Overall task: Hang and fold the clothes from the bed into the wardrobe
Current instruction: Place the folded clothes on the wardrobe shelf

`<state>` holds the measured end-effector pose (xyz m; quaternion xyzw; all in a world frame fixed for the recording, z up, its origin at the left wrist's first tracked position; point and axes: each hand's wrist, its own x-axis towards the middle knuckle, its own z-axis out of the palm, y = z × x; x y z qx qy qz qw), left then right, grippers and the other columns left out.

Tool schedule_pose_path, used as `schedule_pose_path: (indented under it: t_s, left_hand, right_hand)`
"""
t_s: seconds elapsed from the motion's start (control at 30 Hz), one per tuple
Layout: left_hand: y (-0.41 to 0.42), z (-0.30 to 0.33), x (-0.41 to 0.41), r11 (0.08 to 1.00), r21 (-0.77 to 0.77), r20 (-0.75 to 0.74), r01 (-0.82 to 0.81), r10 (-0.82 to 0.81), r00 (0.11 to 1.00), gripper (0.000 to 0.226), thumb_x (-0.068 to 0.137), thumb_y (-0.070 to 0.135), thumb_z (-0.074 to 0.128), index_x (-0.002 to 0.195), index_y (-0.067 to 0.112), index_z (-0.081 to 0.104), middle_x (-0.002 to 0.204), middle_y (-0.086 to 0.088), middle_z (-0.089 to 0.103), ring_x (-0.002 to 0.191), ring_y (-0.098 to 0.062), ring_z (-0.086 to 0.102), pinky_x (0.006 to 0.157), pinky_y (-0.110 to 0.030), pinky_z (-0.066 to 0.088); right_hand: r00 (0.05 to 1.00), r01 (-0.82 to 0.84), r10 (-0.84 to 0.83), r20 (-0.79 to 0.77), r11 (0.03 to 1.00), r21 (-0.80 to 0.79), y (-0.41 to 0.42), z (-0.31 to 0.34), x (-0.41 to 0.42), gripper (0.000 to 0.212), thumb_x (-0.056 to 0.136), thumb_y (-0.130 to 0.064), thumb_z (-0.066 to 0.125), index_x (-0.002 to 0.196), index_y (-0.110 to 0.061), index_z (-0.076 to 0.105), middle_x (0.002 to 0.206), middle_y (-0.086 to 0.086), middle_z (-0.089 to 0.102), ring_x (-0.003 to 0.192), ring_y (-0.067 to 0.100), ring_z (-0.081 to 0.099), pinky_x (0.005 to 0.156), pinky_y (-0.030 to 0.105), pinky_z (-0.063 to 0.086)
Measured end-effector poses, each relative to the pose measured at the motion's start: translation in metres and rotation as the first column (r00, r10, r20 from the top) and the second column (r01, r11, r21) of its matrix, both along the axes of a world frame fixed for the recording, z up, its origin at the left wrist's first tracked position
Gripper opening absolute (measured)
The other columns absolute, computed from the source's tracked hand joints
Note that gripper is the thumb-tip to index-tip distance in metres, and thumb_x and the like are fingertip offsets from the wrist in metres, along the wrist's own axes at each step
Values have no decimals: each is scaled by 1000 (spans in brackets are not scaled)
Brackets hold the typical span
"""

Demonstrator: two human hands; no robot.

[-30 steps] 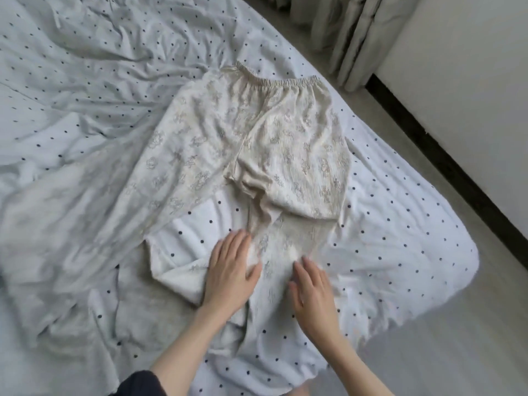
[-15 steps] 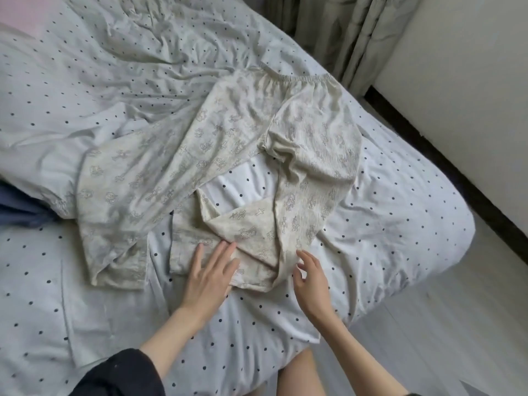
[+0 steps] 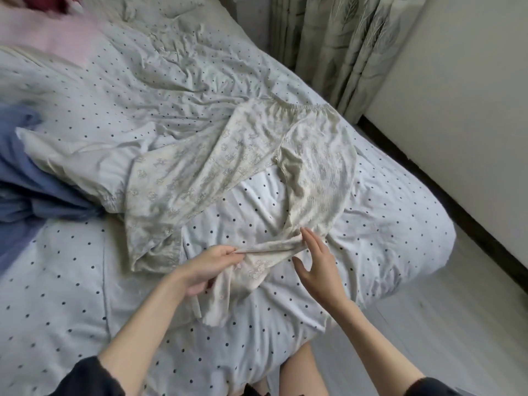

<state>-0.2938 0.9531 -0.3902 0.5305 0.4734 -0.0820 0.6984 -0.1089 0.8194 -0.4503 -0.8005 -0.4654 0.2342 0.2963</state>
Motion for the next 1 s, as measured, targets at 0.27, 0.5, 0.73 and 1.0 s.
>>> schedule_pose_path:
  t_s: [0.27, 0.5, 0.73, 1.0]
  left_hand:
    - [39, -21, -75, 905, 349, -99, -244, 294, 951, 11, 91, 18, 61, 91, 9, 65, 96, -12, 67, 93, -27, 63, 78, -31, 45]
    - [26, -95, -128, 935, 328, -341, -131, 247, 907, 15, 84, 9, 68, 72, 8, 60, 68, -8, 59, 64, -17, 50, 58, -27, 36]
    - [13, -116, -138, 846, 443, -271, -298, 443, 854, 22, 89, 23, 61, 79, 3, 59, 72, -8, 55, 70, -19, 51, 64, -30, 35]
    - [-25, -101, -129, 906, 98, -275, -413, 423, 863, 18, 91, 21, 62, 99, 5, 63, 99, -10, 67, 95, -24, 62, 78, -33, 49]
  right_hand:
    - [947, 211, -244, -208, 962, -171, 9, -4, -34, 50, 96, -19, 50, 143, -11, 35, 146, 5, 39, 134, 18, 37, 105, 29, 32]
    - [589, 26, -523, -615, 774, -633, 20, -49, -74, 18, 96, -24, 51, 103, -9, 58, 96, 7, 55, 89, 19, 54, 74, 32, 38]
    - [295, 118, -718, -630, 681, -722, 42, -64, -93, 18, 88, -21, 65, 78, -11, 55, 75, 5, 53, 69, 16, 53, 62, 30, 44]
    - [457, 224, -739, -496, 635, -739, 10, -46, -88, 11, 89, -5, 46, 78, -6, 48, 72, 8, 52, 63, 21, 54, 61, 30, 46]
